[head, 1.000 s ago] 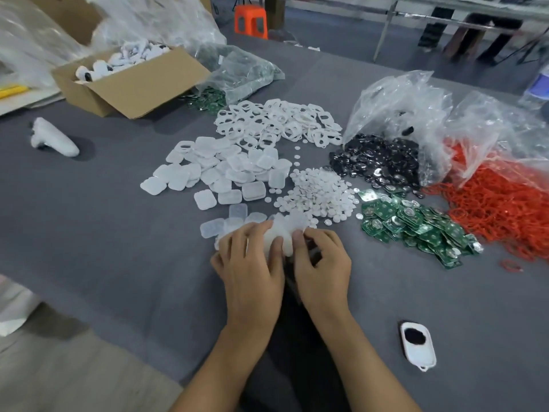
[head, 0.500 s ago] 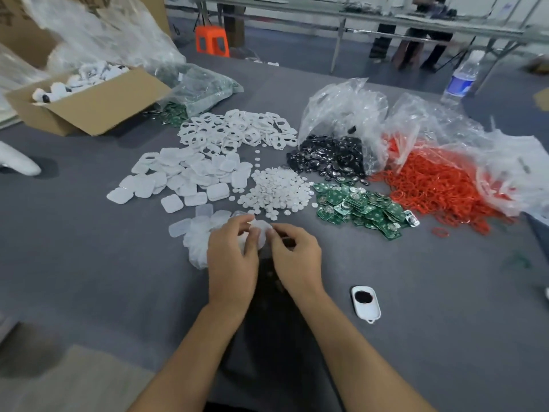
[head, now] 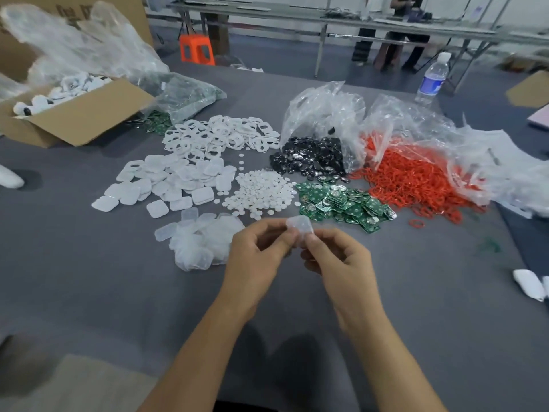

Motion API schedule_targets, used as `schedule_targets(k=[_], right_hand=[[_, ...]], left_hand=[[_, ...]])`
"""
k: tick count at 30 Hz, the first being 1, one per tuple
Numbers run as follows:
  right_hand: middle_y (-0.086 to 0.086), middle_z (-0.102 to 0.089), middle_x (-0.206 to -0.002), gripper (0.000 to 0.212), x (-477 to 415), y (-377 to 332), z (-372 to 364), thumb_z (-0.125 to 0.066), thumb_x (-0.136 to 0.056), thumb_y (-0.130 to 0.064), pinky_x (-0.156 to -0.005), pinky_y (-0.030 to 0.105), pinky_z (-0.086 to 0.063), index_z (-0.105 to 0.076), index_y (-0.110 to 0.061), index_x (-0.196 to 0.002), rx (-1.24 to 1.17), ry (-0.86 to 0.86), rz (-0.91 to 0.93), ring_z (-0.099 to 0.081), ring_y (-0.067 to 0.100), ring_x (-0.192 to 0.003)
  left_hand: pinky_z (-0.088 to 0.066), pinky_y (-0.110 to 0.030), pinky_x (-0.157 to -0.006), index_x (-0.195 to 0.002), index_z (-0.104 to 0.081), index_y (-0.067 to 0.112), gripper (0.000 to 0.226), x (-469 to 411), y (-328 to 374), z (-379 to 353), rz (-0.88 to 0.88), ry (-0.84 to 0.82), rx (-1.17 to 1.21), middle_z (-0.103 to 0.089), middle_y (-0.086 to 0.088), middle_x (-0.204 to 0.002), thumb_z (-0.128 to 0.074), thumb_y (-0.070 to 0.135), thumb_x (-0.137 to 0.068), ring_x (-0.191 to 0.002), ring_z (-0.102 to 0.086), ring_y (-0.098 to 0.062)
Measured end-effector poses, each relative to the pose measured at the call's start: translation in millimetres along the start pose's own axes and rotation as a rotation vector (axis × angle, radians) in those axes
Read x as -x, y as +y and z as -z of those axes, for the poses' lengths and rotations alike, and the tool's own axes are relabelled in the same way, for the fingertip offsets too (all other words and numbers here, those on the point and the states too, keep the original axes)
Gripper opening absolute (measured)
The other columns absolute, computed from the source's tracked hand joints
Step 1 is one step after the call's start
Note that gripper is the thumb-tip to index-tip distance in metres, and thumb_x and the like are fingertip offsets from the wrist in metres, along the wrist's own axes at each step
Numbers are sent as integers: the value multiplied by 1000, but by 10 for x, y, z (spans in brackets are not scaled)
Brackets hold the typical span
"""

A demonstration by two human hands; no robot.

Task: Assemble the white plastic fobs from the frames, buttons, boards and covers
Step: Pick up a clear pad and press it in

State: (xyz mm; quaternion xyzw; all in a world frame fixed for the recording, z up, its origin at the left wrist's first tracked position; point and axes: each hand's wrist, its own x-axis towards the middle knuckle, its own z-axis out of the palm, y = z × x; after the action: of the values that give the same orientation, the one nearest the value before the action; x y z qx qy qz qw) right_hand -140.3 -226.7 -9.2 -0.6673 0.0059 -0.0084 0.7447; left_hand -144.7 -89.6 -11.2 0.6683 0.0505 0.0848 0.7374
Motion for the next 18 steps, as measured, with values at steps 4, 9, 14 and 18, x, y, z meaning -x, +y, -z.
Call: schedule_targets(k=[4, 9, 14, 18], right_hand=[[4, -75, -78, 9, 184, -93, 291, -68, -94, -14, -61, 18, -51, -76, -15, -90, 38, 12, -56, -64, 9, -69], [13, -76, -83, 13, 348, -162, 548, -64, -94, -1, -65, 23, -52, -73, -10, -97, 37, 3, -58, -67, 15, -73], [10, -77, -81, 14, 410, -171, 709, -66, -92, 0, -65, 19, -55, -71, -6, -104, -2, 19, -112, -70, 12, -70], [14, -77, -82, 14, 426, -168, 770, -67, -92, -2, -67, 24, -57, -72, -7, -103, 5, 20, -155, -70, 16, -72]], left_hand=[[-56, -18, -75, -99, -80, 21, 10, 172, -26, -182, 95, -101, 111, -80, -3, -92, -74, 14, -94, -86, -75, -9], [-56, -19, -74, -103, -79, 27, 23, 310, -60, -360, 149, -231, 138, -80, -5, -97, -86, 26, -81, -86, -74, -9], [-56, -19, -74, -107, -74, 28, 27, 378, -169, -394, 213, -280, 123, -79, -9, -93, -83, 22, -82, -85, -75, -13], [-56, -20, -74, -102, -73, 27, 23, 406, -208, -414, 224, -272, 113, -79, -10, -93, -84, 23, -81, -85, -75, -14]])
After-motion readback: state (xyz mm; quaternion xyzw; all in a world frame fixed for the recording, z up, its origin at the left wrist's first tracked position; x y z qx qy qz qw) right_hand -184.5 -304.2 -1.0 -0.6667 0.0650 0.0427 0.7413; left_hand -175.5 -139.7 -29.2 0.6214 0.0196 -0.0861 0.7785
